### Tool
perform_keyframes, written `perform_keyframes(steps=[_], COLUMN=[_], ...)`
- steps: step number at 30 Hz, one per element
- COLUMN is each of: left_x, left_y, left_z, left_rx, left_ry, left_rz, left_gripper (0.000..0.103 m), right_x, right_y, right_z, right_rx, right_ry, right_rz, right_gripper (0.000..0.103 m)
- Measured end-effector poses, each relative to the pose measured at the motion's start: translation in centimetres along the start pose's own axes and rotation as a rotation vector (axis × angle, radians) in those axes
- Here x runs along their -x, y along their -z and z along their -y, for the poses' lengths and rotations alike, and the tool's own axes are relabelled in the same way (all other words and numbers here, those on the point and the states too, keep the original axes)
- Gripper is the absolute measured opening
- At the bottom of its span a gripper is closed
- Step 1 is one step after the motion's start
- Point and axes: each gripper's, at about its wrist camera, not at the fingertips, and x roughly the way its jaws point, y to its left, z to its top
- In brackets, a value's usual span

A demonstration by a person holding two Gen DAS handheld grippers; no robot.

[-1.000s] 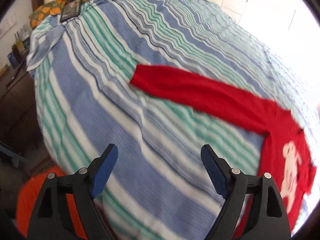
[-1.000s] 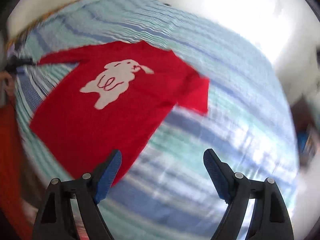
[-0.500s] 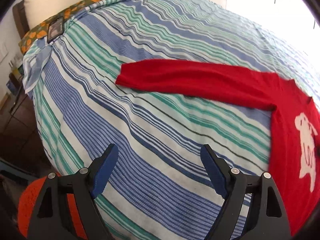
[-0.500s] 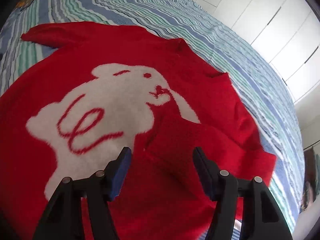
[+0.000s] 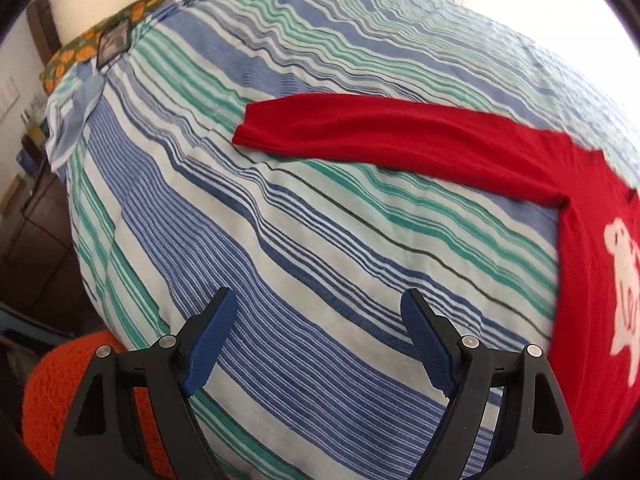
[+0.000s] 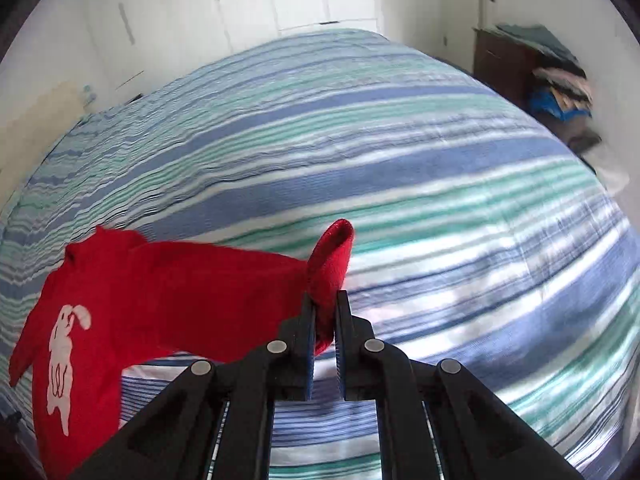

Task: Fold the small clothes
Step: 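Grasp a sleeve cuff with the right gripper and pull it outward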

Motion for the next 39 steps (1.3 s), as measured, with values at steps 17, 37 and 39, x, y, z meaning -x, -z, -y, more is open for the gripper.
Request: perform_keyframes(steps=[17,37,39], left_x=[0.8,9.9,10.8], left_y=[0.4,5.6,6.8], left_z=[0.9,8.4,10.8], left_rx=[-0.067,-0.346,-0.426], left_ry=[-0.024,0.401,0.435], left_rz=[0.021,0.046,0.041], left_gripper=[0.085,0.085,0.085], right_x=[1.9,13.8,14.9], right_y=[6.9,15.3,17.7], right_z=[5.9,-6.0,-11.7], right_rx=[-0.306,0.165,0.31], right_ry=[0.259,0.08,-0.11], right_rz=[0.029,0.118,0.083], right_gripper=[0.007,0.078,0.078])
